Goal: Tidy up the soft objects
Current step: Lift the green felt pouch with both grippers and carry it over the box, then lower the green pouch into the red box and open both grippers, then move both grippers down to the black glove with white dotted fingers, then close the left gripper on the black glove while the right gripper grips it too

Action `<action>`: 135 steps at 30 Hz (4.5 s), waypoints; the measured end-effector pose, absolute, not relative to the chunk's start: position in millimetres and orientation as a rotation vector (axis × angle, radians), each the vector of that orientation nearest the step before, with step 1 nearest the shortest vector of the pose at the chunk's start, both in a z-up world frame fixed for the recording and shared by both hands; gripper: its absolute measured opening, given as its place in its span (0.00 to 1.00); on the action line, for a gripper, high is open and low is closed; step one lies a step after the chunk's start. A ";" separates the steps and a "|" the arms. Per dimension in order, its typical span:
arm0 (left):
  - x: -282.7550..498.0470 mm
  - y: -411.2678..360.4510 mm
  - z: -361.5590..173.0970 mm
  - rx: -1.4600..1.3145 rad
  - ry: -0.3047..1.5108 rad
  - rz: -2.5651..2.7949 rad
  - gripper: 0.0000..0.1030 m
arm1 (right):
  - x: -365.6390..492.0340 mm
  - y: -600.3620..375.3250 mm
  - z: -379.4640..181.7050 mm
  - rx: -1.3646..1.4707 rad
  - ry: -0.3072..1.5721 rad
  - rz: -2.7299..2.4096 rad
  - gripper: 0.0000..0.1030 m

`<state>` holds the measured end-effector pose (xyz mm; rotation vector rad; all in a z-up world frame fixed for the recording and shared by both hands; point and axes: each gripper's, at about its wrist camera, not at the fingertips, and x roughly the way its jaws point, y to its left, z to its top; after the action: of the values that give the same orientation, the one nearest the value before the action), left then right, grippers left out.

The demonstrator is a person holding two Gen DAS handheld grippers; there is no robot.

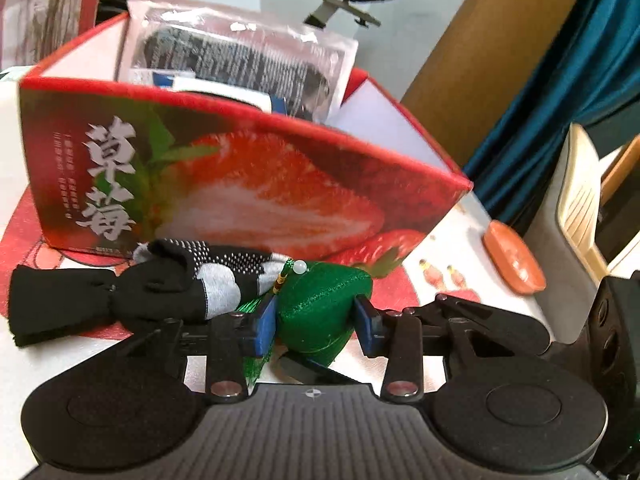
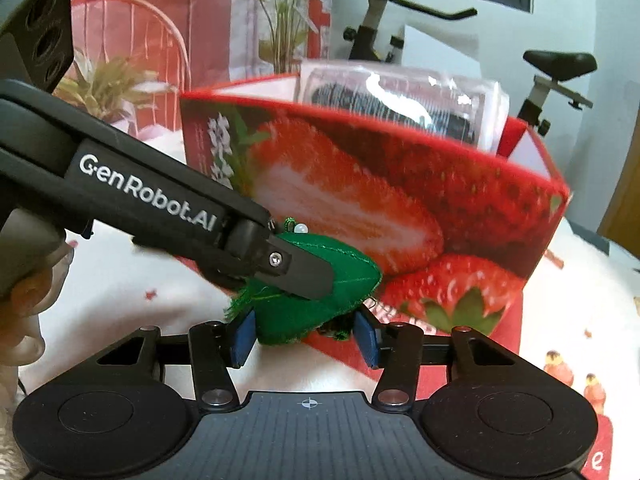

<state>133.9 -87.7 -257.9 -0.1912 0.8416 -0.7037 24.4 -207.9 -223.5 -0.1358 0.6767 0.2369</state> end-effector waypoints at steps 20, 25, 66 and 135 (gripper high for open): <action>133.0 -77.3 -132.9 -0.199 0.601 -0.781 0.42 | 41.3 -212.1 -97.8 -0.221 0.399 0.246 0.45; 145.9 -81.5 -101.1 -0.214 0.536 -0.793 0.43 | 63.1 -223.1 -66.5 -0.230 0.345 0.244 0.45; 280.3 -160.2 -164.5 -0.095 0.706 -0.729 0.43 | 180.7 -306.8 -145.4 -0.165 0.597 0.148 0.45; 171.7 27.0 -270.9 -0.147 0.810 -0.336 0.71 | 86.7 -206.4 -236.2 0.148 0.733 0.100 0.77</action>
<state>171.7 27.0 -270.9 -0.1469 0.8098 -0.3359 86.7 -206.4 -236.2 0.1482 0.7335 0.1001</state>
